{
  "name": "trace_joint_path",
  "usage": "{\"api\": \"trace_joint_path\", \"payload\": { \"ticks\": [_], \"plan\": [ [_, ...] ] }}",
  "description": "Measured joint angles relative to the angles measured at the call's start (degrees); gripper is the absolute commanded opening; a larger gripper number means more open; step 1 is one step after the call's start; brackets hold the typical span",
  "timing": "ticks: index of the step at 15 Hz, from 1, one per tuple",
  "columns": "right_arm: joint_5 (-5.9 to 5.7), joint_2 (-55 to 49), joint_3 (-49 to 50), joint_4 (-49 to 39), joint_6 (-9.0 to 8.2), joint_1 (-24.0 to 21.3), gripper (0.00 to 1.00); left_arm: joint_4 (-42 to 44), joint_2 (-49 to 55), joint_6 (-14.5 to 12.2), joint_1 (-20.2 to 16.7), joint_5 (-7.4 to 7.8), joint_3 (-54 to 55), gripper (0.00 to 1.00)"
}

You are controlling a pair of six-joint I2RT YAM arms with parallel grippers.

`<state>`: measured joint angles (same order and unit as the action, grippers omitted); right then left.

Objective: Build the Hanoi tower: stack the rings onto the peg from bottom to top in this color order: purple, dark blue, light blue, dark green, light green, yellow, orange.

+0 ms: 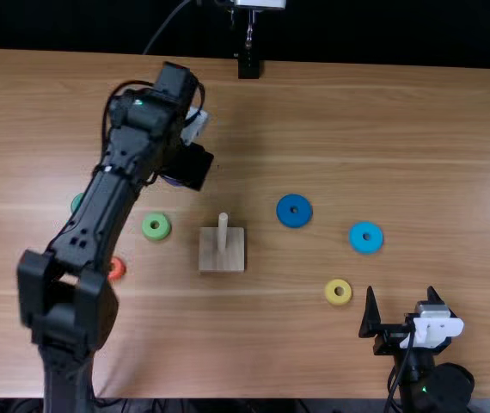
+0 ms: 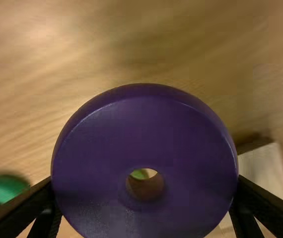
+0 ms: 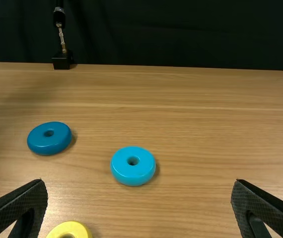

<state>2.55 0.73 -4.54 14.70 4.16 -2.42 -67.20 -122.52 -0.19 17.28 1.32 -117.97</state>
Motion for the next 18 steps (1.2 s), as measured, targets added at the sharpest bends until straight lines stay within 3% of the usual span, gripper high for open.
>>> {"api": "trace_joint_path", "payload": {
  "ticks": [2, 4, 6, 8, 10, 14, 18],
  "plan": [
    [0.02, 0.0, 0.0, 0.0, 0.0, 0.0, 1.0, 13.4, 9.2, 4.9, -0.4, -0.13, 12.5, 0.06],
    [0.02, 0.0, 0.0, 0.0, 0.02, 0.0, 1.0, 16.3, 14.2, 8.1, -0.4, -0.11, 21.4, 0.06],
    [0.0, 0.0, 0.0, 0.0, 0.0, 0.0, 1.0, 10.0, 15.1, 9.5, -0.3, -0.02, 22.4, 0.06],
    [0.02, 0.0, 0.0, 0.0, 0.02, 0.0, 1.0, -7.8, 15.9, 10.1, 0.1, 0.26, 18.2, 0.06],
    [0.02, 0.0, 0.0, 0.0, 0.0, 0.0, 1.0, -18.4, 16.5, 10.5, 0.8, 0.44, 10.0, 0.06],
    [0.02, 0.0, 0.0, 0.0, 0.04, 0.0, 1.0, -22.2, 17.7, 11.0, 3.0, 0.39, 0.9, 0.06],
    [0.0, 0.0, 0.0, 0.0, 0.0, 0.0, 1.0, -22.4, 16.1, 14.6, 8.2, 0.61, -1.2, 0.06]
  ]
}}
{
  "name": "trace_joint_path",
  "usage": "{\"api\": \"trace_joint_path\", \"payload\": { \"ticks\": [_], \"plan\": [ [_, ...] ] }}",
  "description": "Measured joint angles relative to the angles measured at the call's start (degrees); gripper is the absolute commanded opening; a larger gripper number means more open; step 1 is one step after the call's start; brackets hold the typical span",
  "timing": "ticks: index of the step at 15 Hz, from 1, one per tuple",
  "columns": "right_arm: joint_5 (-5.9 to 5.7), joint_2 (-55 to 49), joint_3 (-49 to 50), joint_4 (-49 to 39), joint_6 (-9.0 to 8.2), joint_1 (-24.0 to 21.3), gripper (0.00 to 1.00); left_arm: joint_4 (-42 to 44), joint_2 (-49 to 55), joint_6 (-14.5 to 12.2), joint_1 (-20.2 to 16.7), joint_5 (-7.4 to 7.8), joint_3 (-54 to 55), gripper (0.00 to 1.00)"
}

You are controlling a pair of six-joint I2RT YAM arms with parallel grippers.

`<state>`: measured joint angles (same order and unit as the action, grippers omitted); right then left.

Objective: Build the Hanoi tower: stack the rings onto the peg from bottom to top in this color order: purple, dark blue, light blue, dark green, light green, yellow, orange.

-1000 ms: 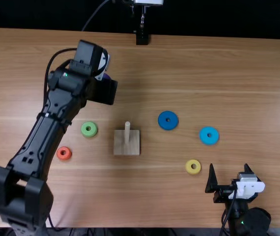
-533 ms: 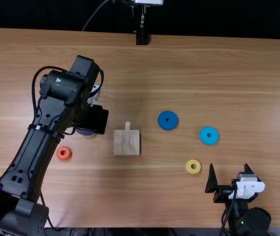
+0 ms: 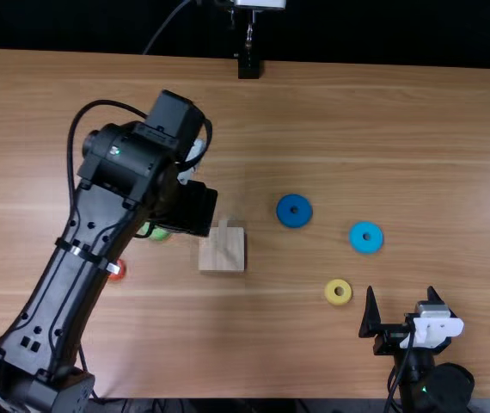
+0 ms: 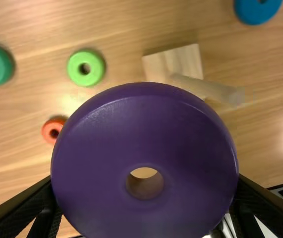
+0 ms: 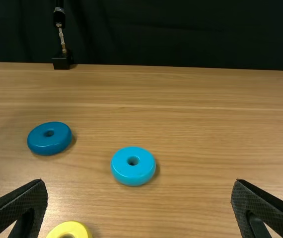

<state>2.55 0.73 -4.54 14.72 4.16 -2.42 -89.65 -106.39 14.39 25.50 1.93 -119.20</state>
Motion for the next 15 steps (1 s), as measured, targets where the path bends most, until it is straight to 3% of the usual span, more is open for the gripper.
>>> {"api": "trace_joint_path", "payload": {
  "ticks": [9, 15],
  "plan": [
    [0.02, 0.0, 0.0, 0.0, 0.02, 0.0, 1.0, 1.2, -6.8, 2.4, 5.4, 0.0, -2.3, 0.07],
    [0.02, 0.0, 0.0, 0.0, 0.02, 0.0, 1.0, 1.2, -9.0, 2.6, 6.3, -0.02, -6.0, 0.07]
  ]
}}
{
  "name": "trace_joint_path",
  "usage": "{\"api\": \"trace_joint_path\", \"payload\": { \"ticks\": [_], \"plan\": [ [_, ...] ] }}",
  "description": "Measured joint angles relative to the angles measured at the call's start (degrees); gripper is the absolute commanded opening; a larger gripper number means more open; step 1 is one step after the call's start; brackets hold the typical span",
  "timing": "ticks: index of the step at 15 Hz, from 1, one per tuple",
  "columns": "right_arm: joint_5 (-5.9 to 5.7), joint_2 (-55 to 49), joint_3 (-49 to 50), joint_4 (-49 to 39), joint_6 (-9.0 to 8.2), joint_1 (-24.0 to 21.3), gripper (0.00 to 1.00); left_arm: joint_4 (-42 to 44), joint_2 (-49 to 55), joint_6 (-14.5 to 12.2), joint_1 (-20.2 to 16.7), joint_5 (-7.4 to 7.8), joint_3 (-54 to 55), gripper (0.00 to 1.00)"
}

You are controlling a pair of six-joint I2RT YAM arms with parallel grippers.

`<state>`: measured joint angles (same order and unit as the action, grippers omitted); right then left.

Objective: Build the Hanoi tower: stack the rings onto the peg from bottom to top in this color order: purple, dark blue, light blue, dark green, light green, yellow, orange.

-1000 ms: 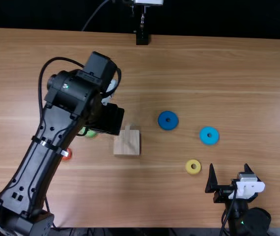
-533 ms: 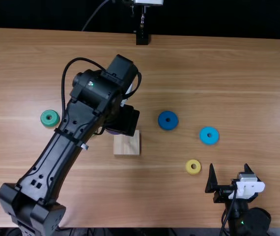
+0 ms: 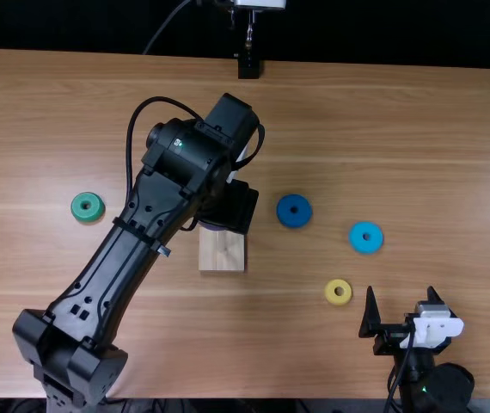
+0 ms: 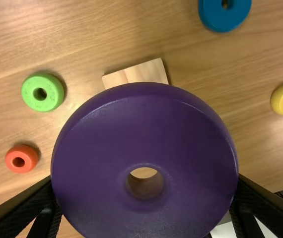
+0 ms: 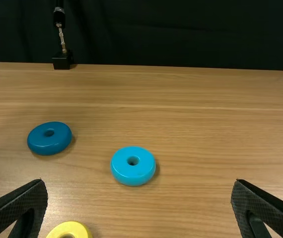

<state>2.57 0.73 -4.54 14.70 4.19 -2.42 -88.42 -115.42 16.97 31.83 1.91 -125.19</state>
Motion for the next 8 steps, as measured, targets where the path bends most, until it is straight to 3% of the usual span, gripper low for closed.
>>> {"api": "trace_joint_path", "payload": {
  "ticks": [8],
  "plan": [
    [0.0, 0.0, 0.0, 0.0, 0.0, 0.0, 1.0, 0.0, -0.6, 0.0, 1.2, -0.02, 0.0, 0.08]
  ]
}}
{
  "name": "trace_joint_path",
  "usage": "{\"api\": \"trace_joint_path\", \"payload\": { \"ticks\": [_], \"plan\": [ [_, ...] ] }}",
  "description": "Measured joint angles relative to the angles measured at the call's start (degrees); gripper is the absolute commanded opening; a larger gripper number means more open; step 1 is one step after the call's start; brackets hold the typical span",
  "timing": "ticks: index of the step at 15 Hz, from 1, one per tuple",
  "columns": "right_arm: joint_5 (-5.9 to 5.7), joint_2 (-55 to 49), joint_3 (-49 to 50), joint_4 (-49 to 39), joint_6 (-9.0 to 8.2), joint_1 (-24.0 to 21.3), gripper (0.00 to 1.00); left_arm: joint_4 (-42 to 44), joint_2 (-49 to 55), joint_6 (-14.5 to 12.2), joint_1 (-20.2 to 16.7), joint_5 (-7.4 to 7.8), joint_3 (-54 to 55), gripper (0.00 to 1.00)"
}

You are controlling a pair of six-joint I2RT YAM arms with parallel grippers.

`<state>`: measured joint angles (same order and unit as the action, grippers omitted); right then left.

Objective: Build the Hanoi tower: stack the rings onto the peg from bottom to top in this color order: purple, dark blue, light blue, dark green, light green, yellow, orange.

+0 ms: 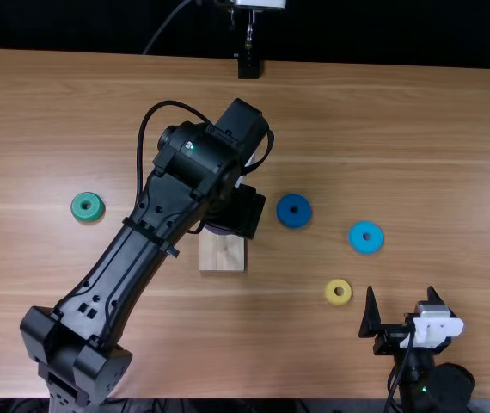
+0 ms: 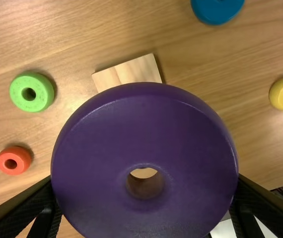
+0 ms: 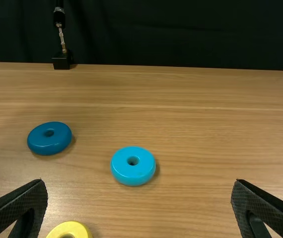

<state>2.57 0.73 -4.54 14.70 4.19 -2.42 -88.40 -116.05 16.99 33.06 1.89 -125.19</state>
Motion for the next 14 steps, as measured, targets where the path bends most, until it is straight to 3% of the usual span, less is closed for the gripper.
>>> {"api": "trace_joint_path", "payload": {
  "ticks": [12, 13, 14],
  "plan": [
    [-0.02, 0.0, 0.0, 0.0, 0.0, 0.0, 1.0, 0.0, 0.0, 0.0, 0.0, 0.04, 3.6, 0.12],
    [-0.02, 0.0, 0.0, 0.0, -0.02, 0.0, 1.0, 0.0, 0.0, 0.0, 0.0, 0.04, 3.7, 0.27],
    [0.0, 0.0, 0.0, 0.0, -0.02, 0.0, 1.0, 0.0, 0.0, 0.0, 0.0, 0.04, 3.7, 0.59]
  ]
}}
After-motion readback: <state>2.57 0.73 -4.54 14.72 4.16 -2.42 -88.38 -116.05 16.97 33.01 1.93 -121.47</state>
